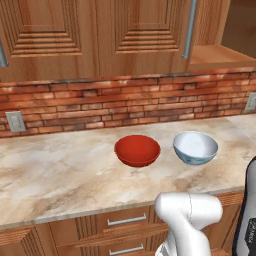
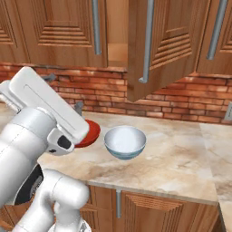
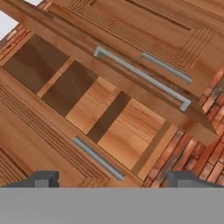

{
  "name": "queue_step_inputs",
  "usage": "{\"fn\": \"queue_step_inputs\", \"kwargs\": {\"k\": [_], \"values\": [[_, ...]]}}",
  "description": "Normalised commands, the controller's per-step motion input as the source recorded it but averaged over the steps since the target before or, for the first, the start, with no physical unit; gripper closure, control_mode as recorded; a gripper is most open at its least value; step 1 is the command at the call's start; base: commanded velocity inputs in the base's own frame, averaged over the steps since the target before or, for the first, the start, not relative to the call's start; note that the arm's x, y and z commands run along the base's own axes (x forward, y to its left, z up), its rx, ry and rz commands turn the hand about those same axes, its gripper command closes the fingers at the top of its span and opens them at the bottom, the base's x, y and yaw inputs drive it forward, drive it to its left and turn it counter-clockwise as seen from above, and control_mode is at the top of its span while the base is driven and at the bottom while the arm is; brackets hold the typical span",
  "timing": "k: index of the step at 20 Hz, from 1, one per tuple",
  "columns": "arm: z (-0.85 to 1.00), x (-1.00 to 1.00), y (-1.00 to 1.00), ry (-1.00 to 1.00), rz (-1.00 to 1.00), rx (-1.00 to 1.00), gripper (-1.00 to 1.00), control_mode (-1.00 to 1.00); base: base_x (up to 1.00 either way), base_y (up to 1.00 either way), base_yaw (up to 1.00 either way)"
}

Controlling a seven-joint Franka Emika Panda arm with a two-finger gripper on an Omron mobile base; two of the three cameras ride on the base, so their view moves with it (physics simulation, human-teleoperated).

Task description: Open the cabinet. Pick the bowls from the counter and place them in the cabinet. Then close the cabinet.

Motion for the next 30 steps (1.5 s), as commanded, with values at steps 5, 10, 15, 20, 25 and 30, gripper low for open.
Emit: {"fn": "queue_step_inputs", "kwargs": {"k": [5, 10, 15, 20, 25, 30], "values": [[0.00, 0.37, 0.08, -0.07, -0.04, 0.30, -1.00, -1.00, 0.00, 0.00, 0.00], [0.00, 0.50, 0.02, -0.14, -0.21, 0.15, -1.00, -1.00, 0.00, 0.00, 0.00], [0.00, 0.56, 0.00, -0.08, -0.26, 0.13, -1.00, -1.00, 0.00, 0.00, 0.00], [-0.03, 0.38, -0.10, -0.11, -0.02, 0.32, -1.00, -1.00, 0.00, 0.00, 0.00], [0.00, 0.42, -0.06, -0.12, 0.03, 0.20, -1.00, -1.00, 0.00, 0.00, 0.00], [0.00, 0.43, -0.09, 0.00, -0.02, 0.03, -1.00, -1.00, 0.00, 0.00, 0.00]]}}
